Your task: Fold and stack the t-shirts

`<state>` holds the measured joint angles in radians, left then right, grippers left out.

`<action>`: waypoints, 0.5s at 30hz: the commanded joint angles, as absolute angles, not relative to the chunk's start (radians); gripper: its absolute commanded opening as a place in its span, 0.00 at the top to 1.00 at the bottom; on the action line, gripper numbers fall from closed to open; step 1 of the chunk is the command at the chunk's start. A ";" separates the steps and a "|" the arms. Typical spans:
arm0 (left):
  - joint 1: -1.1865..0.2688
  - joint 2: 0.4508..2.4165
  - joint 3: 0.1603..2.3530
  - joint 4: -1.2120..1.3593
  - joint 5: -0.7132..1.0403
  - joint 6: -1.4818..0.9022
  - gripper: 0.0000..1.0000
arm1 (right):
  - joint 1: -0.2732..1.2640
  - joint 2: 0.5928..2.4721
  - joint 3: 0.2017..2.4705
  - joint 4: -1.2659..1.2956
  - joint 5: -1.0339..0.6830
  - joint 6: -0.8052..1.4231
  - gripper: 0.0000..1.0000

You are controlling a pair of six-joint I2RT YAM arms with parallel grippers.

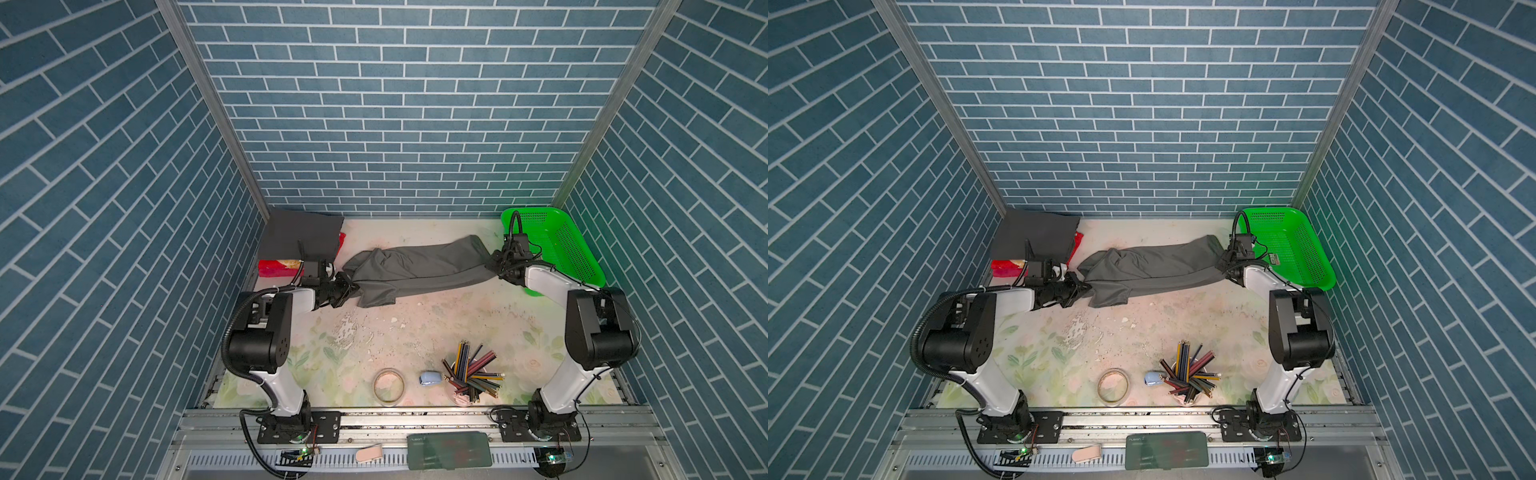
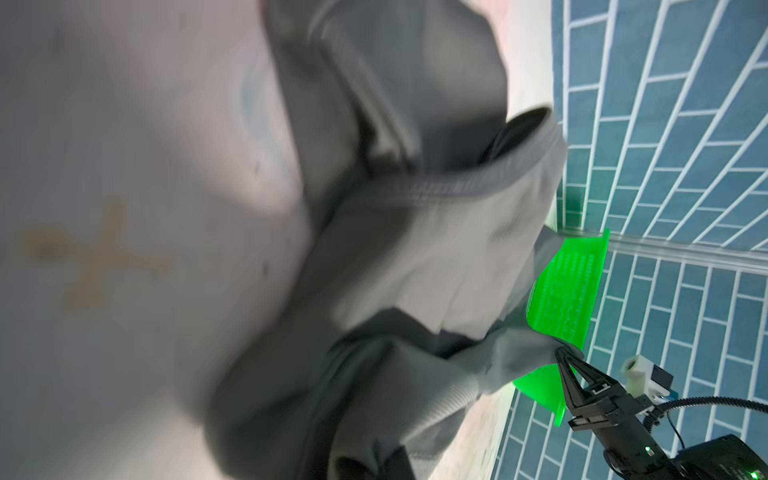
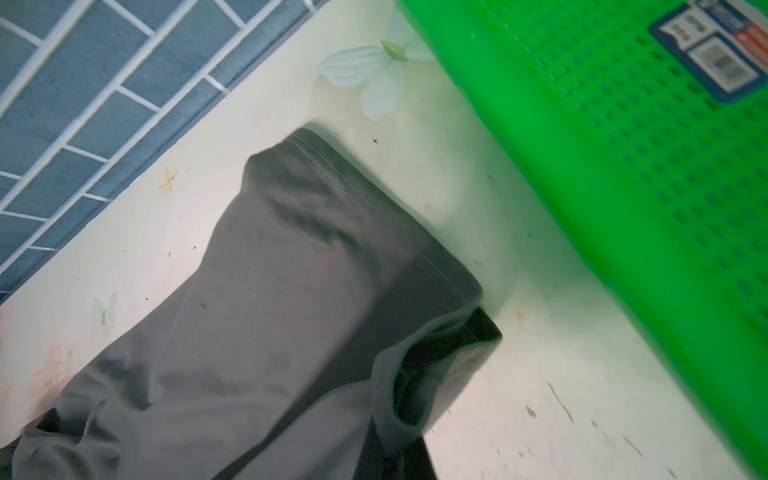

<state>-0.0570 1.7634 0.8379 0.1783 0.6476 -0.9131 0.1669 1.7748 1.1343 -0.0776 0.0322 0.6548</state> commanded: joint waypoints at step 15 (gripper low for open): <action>-0.038 1.745 0.945 -0.049 0.540 -0.739 0.34 | 0.172 1.883 1.220 -0.055 -0.101 0.600 1.00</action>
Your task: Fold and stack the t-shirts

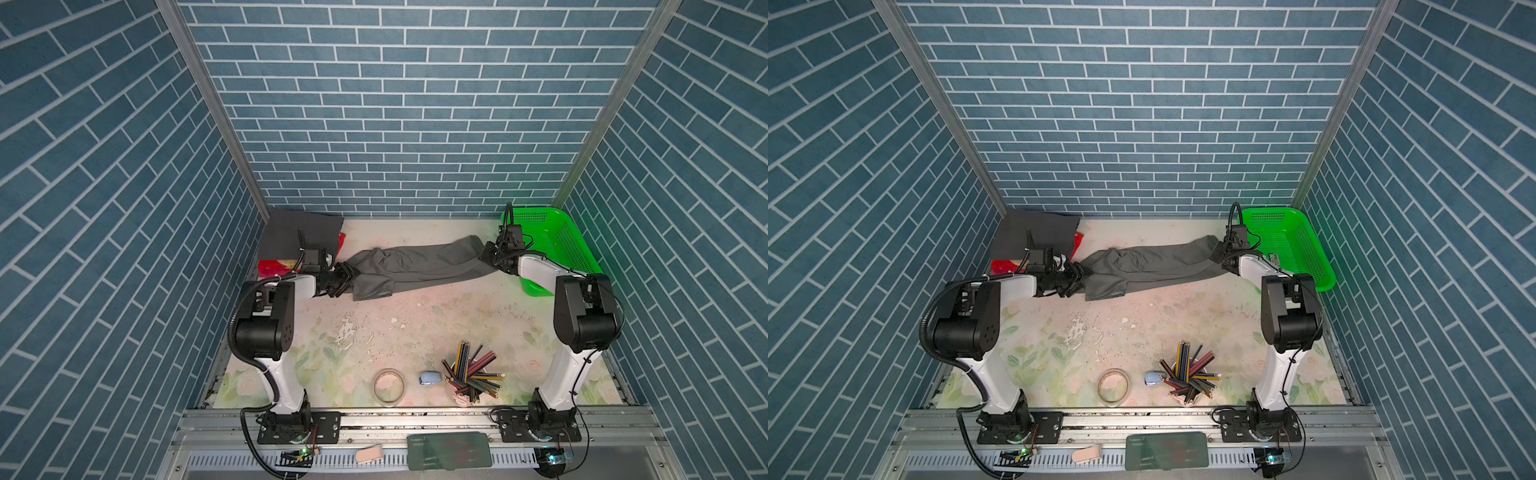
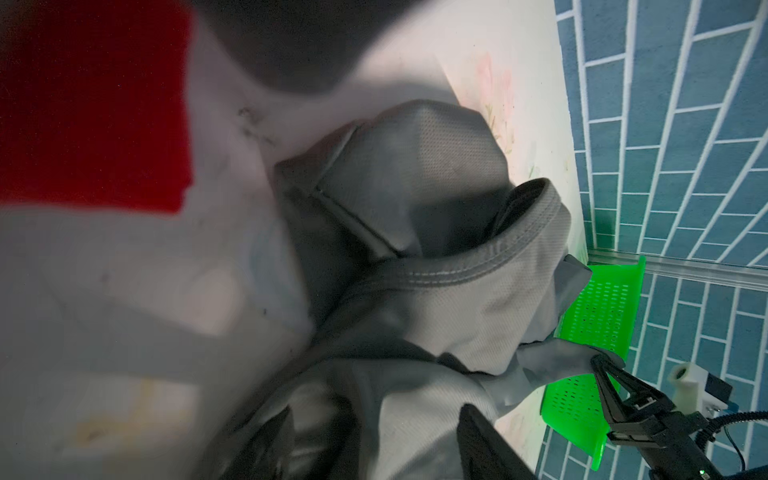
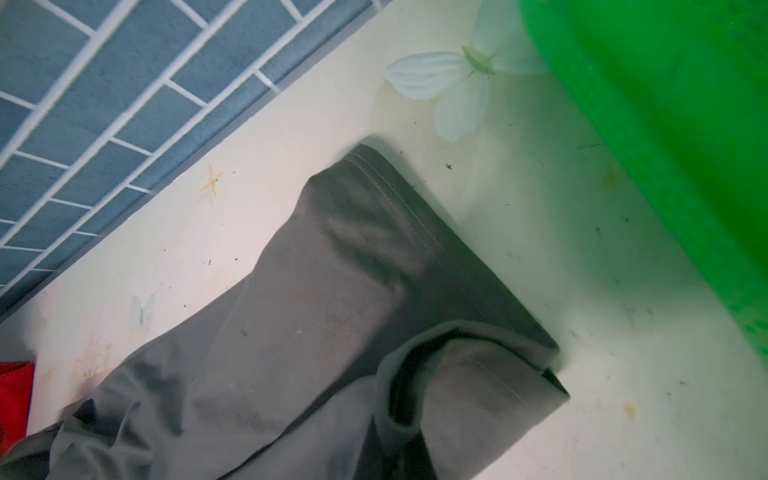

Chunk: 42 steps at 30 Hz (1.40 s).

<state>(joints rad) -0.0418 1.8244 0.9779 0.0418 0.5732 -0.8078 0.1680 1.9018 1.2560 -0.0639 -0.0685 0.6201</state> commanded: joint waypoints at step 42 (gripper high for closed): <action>-0.182 1.590 0.943 -0.107 0.530 -0.719 1.00 | 0.175 1.786 1.126 -0.010 -0.136 0.623 1.00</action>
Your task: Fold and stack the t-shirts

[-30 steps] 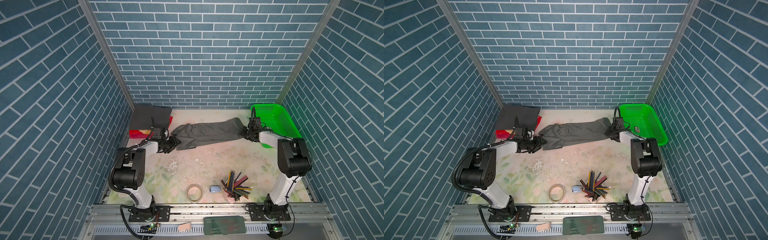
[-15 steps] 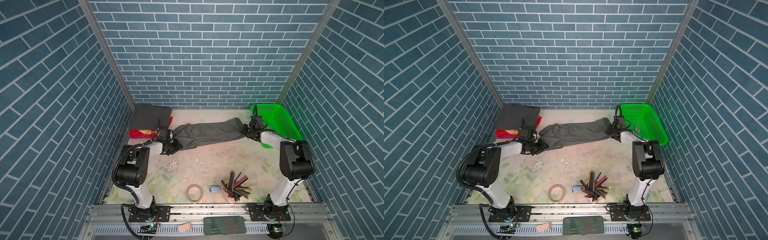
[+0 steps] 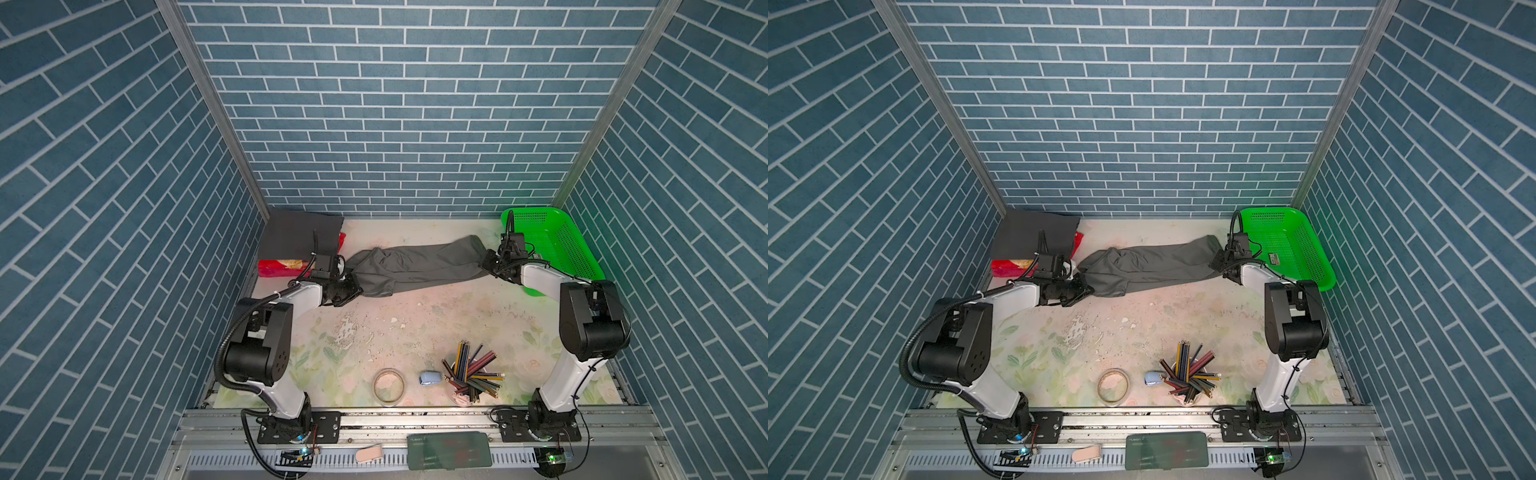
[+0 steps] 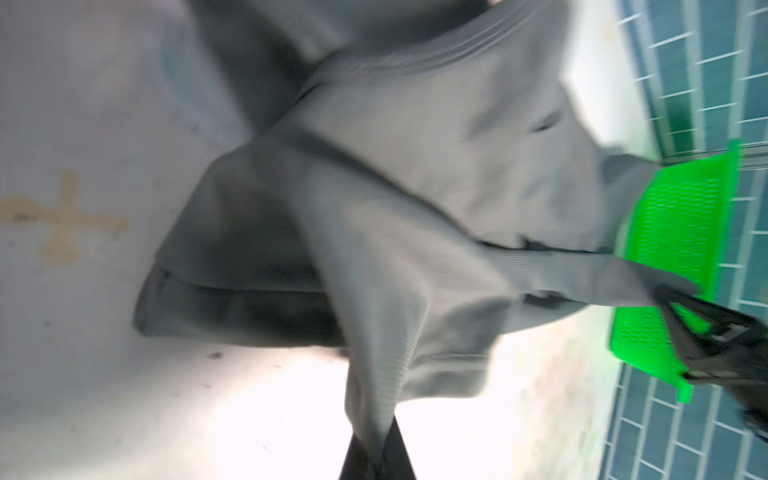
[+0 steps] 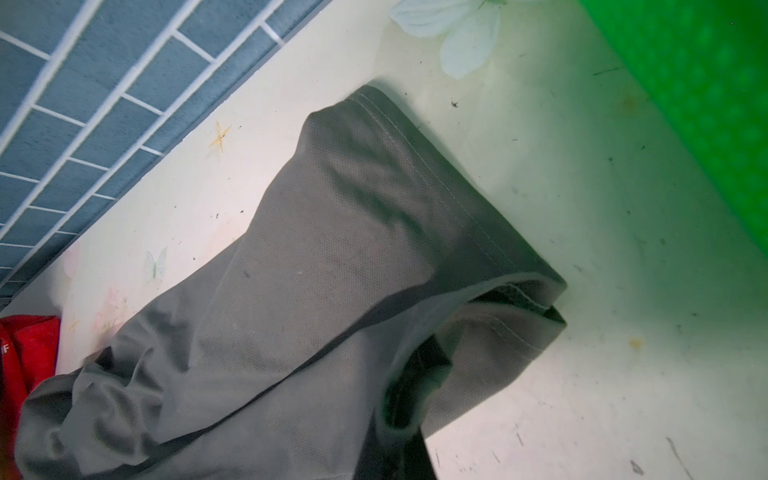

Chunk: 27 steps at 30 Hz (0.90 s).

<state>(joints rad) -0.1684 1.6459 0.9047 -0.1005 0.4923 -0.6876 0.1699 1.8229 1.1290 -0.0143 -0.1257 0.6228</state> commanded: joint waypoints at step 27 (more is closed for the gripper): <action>-0.391 1.463 0.711 -0.158 0.591 -0.875 0.22 | 0.176 1.778 1.126 -0.024 -0.123 0.614 1.00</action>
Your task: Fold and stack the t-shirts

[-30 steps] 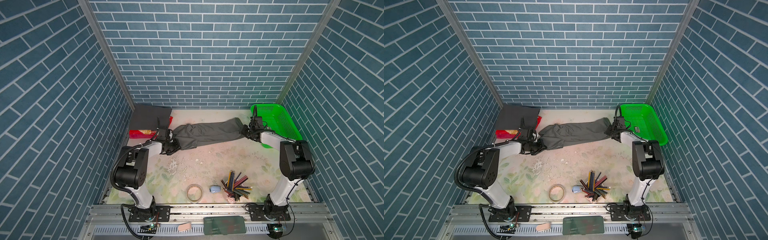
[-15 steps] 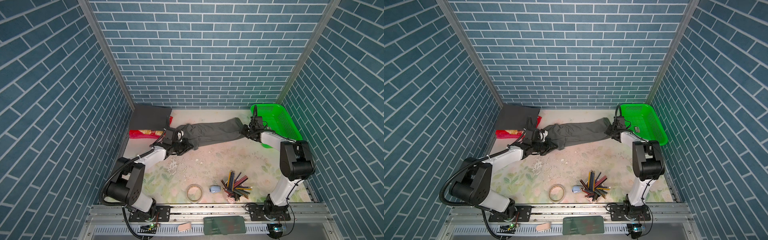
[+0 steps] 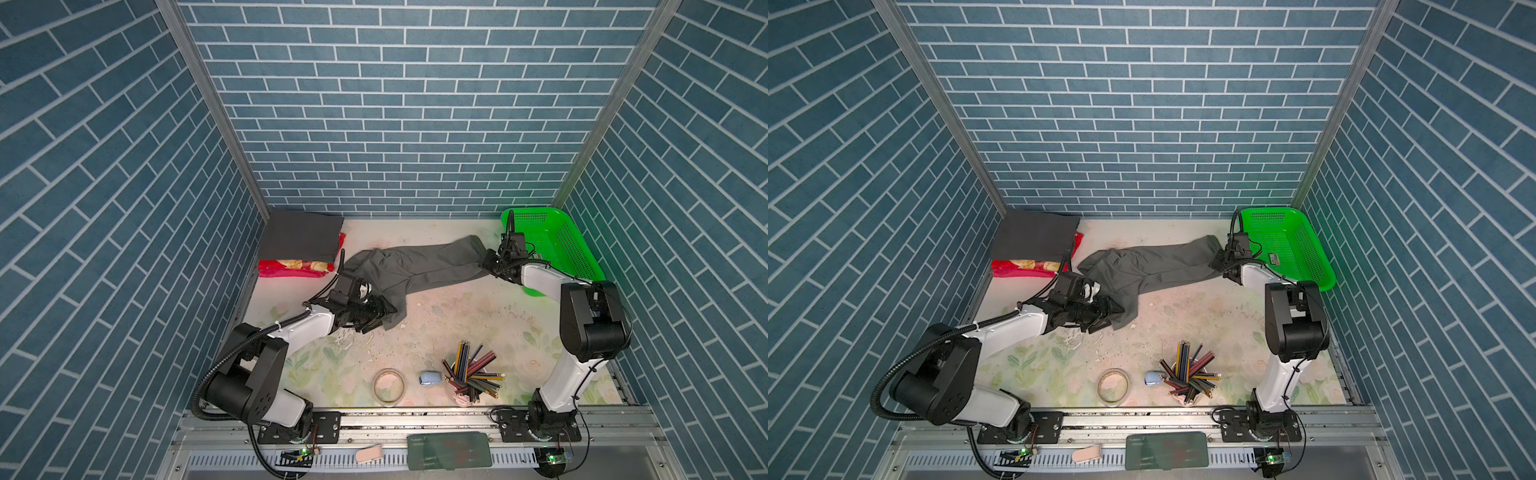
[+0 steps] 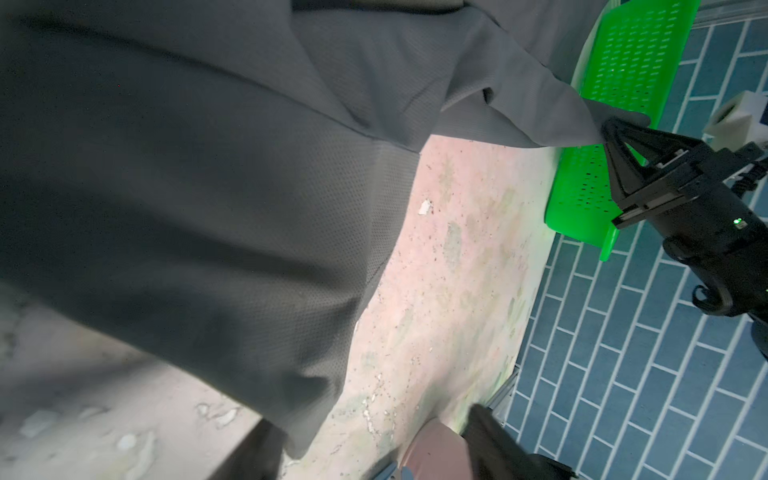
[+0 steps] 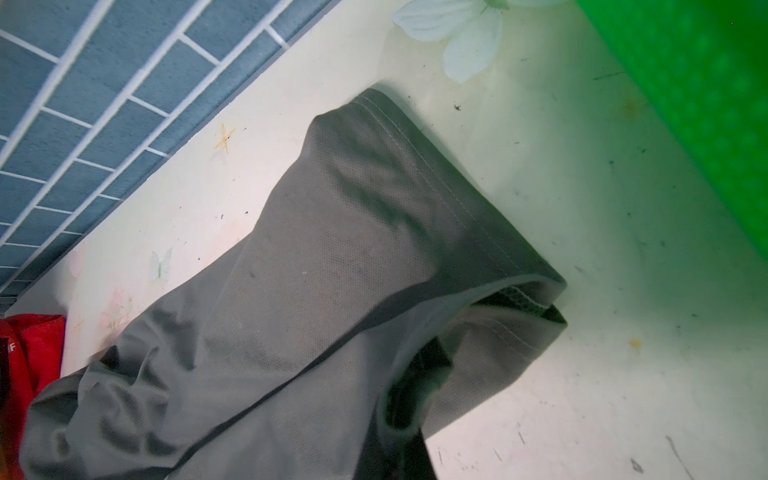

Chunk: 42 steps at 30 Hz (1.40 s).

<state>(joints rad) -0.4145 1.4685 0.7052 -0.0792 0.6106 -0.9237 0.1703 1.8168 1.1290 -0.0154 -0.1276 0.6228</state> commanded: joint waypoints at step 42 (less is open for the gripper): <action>-0.448 1.746 0.749 -0.057 0.314 -0.630 1.00 | 0.179 1.763 1.118 -0.014 -0.122 0.612 1.00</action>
